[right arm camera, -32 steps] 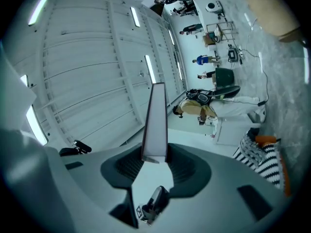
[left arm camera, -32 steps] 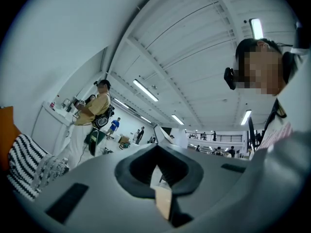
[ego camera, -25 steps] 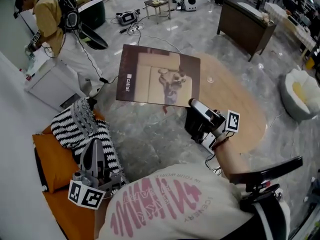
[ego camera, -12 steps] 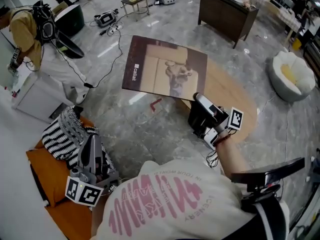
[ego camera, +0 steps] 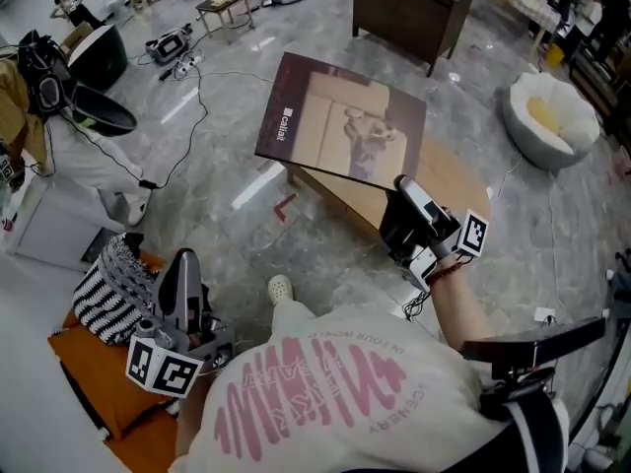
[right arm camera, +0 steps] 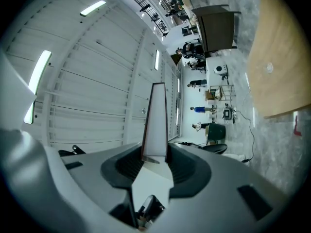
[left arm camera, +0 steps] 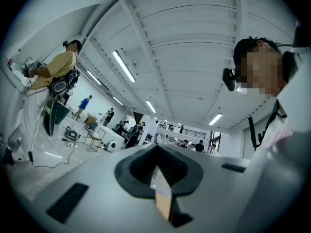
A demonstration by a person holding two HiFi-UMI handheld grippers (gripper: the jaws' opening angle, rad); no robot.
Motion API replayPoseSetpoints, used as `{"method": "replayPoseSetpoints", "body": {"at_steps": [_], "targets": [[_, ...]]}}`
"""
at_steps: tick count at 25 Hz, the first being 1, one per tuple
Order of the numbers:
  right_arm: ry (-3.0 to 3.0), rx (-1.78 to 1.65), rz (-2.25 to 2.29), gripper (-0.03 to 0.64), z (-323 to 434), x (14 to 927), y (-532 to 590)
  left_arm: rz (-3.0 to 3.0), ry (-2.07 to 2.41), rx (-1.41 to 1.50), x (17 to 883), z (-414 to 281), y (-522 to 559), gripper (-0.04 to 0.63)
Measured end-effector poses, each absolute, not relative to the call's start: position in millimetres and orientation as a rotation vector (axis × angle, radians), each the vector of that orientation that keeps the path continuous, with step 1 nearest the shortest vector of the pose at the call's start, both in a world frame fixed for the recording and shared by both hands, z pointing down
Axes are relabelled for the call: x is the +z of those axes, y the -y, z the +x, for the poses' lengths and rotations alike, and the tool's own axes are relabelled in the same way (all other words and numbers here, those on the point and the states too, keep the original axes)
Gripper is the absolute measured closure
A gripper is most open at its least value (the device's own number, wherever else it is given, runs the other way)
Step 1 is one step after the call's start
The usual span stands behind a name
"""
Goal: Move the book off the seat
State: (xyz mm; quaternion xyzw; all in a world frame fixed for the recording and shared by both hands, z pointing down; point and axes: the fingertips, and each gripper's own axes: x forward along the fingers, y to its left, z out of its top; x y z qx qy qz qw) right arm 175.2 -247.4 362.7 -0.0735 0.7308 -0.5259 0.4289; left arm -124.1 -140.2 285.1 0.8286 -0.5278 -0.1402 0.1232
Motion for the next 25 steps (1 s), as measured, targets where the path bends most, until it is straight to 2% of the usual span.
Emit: {"method": "replayPoseSetpoints", "body": {"at_steps": [9, 25], "targets": [[-1.744, -1.241, -0.342, 0.457, 201, 368, 271, 2.49, 1.373, -0.389, 281, -121, 200, 0.588], [-1.68, -1.219, -0.458, 0.457, 148, 372, 331, 2.562, 1.176, -0.375, 269, -166, 313, 0.588]]}}
